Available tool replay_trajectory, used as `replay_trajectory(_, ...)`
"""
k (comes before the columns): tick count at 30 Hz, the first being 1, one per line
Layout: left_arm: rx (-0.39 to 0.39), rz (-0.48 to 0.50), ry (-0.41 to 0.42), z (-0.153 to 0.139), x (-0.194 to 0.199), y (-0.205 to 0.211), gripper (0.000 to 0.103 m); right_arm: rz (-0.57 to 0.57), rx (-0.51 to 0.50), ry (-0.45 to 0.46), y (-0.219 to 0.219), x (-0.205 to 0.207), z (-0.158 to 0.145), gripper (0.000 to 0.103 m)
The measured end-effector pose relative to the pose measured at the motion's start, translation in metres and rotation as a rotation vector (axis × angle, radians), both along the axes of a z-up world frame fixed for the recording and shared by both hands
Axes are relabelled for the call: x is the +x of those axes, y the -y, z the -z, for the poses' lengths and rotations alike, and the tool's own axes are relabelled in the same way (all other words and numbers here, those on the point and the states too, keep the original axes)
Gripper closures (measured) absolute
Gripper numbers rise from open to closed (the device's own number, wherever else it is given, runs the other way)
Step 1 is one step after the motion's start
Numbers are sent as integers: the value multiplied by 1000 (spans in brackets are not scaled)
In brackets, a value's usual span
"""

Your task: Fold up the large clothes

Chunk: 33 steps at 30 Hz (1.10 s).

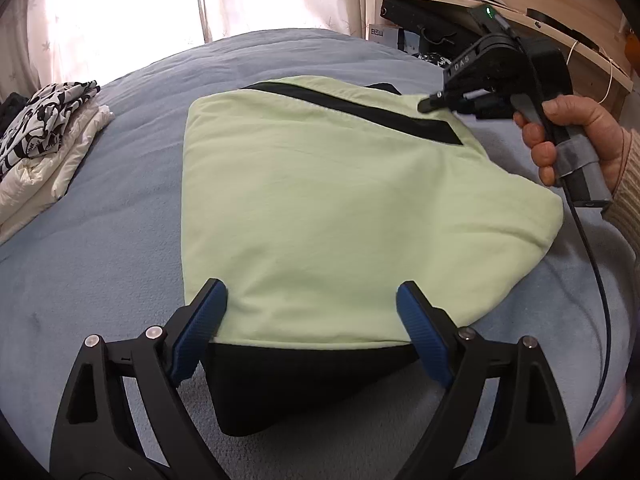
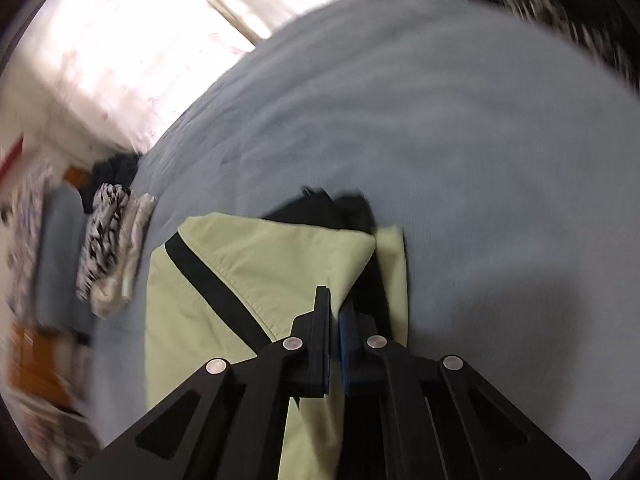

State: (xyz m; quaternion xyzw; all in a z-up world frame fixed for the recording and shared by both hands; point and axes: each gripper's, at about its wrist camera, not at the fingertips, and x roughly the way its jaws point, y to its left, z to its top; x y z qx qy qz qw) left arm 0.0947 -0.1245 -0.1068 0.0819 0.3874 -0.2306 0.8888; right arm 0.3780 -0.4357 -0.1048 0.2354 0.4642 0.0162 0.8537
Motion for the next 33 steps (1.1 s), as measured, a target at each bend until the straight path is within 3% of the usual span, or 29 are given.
replay_trajectory(2, -1, 0, 2, 0, 1, 1, 18, 10, -68, 33, -3, 0, -7, 100)
replay_trajectory(5, 13, 3, 4, 0, 1, 3, 17, 3, -111, -63, -5, 6, 13, 100)
replay_trajectory(8, -33, 10, -52, -8, 7, -6, 17, 24, -41, -78, 2, -1, 11, 99)
replay_trajectory(10, -96, -1, -100, -16, 15, -17, 17, 31, 63, -69, 13, -16, 0, 90)
replay_trajectory(11, -142, -25, -121, -22, 21, -27, 17, 26, 87, -61, 17, -25, -6, 81)
replay_trajectory(12, -169, -48, -129, -28, 26, -33, 17, 19, 91, -55, 19, -35, -11, 72)
replay_trajectory(14, -228, -102, -138, -38, 40, -52, 17, -15, 72, -48, 19, -56, -23, 65)
replay_trajectory(17, -251, -168, -169, -40, 60, -72, 17, -72, 83, -75, 13, -85, -28, 65)
replay_trajectory(24, -266, -178, -296, -15, 81, -76, 18, -110, 177, -147, 2, -136, -4, 65)
replay_trajectory(29, -251, -160, -340, 7, 82, -61, 17, -90, 220, -122, 2, -154, 8, 65)
replay_trajectory(33, -246, -149, -335, 8, 79, -53, 17, -84, 193, -84, 3, -155, 6, 66)
